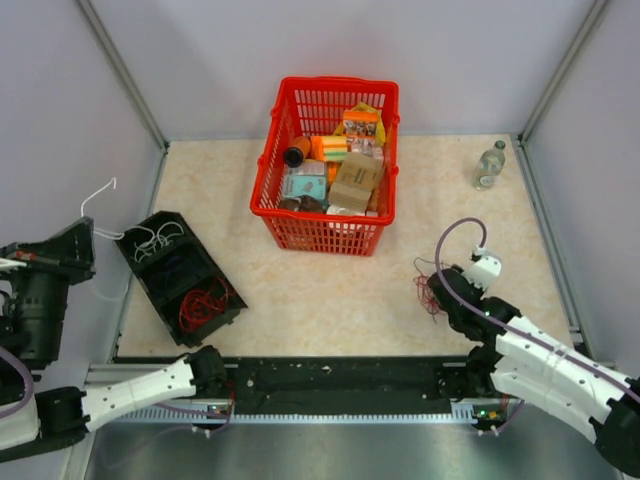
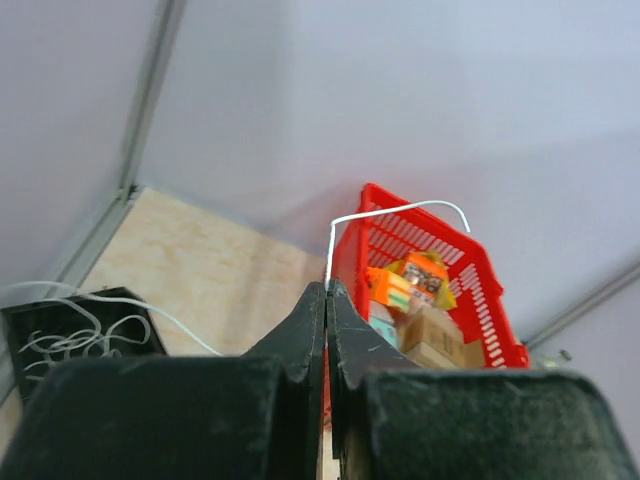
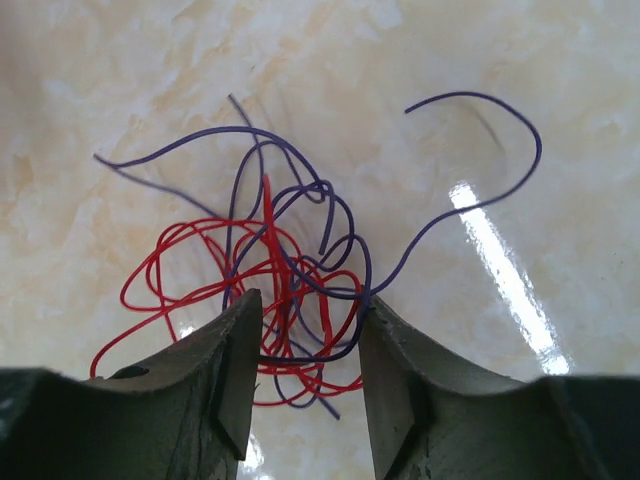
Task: Untangle the cables
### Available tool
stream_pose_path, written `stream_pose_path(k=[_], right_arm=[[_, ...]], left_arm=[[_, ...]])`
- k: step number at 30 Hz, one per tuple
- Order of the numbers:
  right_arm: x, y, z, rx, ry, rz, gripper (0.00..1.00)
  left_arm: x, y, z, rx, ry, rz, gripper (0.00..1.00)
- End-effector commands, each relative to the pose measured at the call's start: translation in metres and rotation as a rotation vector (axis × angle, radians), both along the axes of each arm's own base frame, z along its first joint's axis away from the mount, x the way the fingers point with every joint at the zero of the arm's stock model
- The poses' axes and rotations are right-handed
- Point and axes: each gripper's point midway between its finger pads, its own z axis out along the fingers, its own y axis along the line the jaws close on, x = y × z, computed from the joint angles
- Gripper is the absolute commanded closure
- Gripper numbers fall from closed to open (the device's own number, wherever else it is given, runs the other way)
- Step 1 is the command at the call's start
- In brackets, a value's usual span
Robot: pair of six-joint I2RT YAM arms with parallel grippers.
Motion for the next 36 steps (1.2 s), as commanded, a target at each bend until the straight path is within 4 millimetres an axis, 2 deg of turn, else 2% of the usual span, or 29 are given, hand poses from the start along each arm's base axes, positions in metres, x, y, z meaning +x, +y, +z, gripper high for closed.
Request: stream_pose_path(k=[1,3,5,7,11,14,16,20,23,26,29,33,36], right_arm=[[0.011,0.029,0.017,0.053,-0.071,0.204,0.53],[0.012,0.061,0.028,0.081,-0.121,0.432,0.49],[0.011,0.072,0.036,0.101,-0.156,0.512,0.45],[0.010,0.076,0.038,0.103,-0.171,0.550,0.39],[0.012,0.078,0.042,0.106,-0.167,0.549,0.36],[0.013,0.079,0.041,0.123,-0.166,0.529,0.35],[0.014,0.077,0.043,0.132,-0.173,0.508,0.34],[0.016,0.074,0.046,0.134,-0.187,0.480,0.34],[0.018,0.063,0.045,0.113,-0.189,0.422,0.35],[0.018,0.056,0.045,0.101,-0.184,0.380,0.36],[0.018,0.056,0.043,0.099,-0.180,0.380,0.36],[0.015,0.055,0.039,0.106,-0.171,0.382,0.36],[0.015,0.057,0.038,0.113,-0.172,0.385,0.37]], left_arm=[[0.016,-0.076,-0.009,0.124,0.022,-0.188,1.00],[0.018,-0.108,-0.007,0.124,0.013,-0.292,1.00],[0.017,-0.128,0.001,0.107,0.002,-0.364,1.00],[0.017,-0.140,0.010,0.105,-0.001,-0.402,1.00],[0.016,-0.159,0.026,0.102,-0.002,-0.464,1.00],[0.021,-0.168,0.019,0.128,0.048,-0.462,1.00],[0.026,-0.183,0.003,0.157,0.090,-0.473,1.00],[0.033,-0.233,-0.042,0.174,0.158,-0.568,1.00],[0.039,-0.264,-0.077,0.182,0.224,-0.604,1.00],[0.042,-0.299,-0.128,0.184,0.302,-0.665,1.00],[0.040,-0.324,-0.185,0.223,0.417,-0.715,1.00],[0.033,-0.339,-0.265,0.342,0.560,-0.769,1.00],[0.023,-0.341,-0.320,0.424,0.684,-0.803,1.00]])
